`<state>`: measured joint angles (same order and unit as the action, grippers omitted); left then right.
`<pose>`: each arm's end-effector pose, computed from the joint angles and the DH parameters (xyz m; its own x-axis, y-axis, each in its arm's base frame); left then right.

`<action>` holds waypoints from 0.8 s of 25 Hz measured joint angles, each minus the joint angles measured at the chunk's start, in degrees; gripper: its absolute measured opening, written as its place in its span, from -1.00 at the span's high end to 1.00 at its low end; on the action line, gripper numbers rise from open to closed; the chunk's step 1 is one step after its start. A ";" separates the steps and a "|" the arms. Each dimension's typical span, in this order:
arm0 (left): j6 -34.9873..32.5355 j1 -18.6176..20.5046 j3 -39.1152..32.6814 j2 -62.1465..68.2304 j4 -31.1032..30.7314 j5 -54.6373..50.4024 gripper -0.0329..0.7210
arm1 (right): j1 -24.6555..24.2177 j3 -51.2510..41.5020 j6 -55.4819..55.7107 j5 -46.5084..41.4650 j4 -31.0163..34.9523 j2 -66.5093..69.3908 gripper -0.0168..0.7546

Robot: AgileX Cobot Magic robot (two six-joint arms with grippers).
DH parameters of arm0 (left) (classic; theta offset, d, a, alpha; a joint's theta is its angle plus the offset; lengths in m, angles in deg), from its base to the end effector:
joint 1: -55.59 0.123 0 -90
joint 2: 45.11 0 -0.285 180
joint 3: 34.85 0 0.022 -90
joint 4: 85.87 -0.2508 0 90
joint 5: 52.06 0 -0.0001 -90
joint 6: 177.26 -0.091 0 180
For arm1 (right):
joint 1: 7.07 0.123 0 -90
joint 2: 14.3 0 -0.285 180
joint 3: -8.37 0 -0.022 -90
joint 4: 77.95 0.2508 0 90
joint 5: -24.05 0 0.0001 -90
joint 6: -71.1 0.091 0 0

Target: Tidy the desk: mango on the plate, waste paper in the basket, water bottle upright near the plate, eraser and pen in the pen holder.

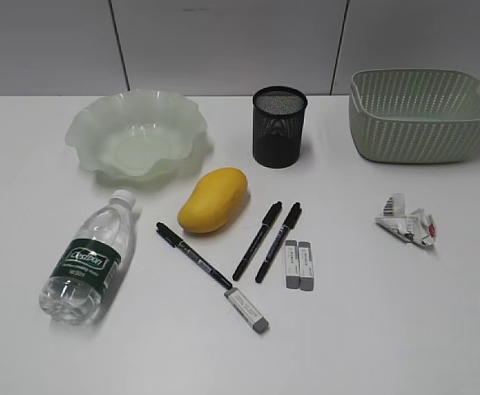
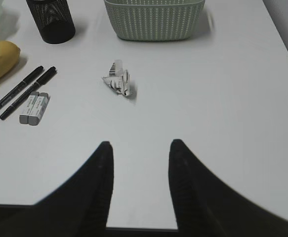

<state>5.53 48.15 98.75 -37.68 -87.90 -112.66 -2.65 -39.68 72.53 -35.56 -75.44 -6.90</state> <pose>-0.0099 0.0041 0.2879 -0.4128 0.0224 -0.9105 0.0887 0.9959 -0.0157 -0.0064 0.0030 0.2815 -0.4267 0.0142 -0.9043 -0.0911 0.9941 0.0587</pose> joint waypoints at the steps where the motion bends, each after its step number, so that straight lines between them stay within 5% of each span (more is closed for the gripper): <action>1: 0.00 0.00 0.00 0.00 0.00 0.00 0.30 | 0.00 0.00 0.00 0.00 0.00 0.00 0.16; 20: 0.00 0.00 0.00 0.00 0.00 0.00 0.30 | 0.00 0.00 0.00 0.00 0.00 0.00 0.16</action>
<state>5.53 48.15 98.75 -37.68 -87.90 -112.66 -2.65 -39.68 72.53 -35.56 -75.44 -6.90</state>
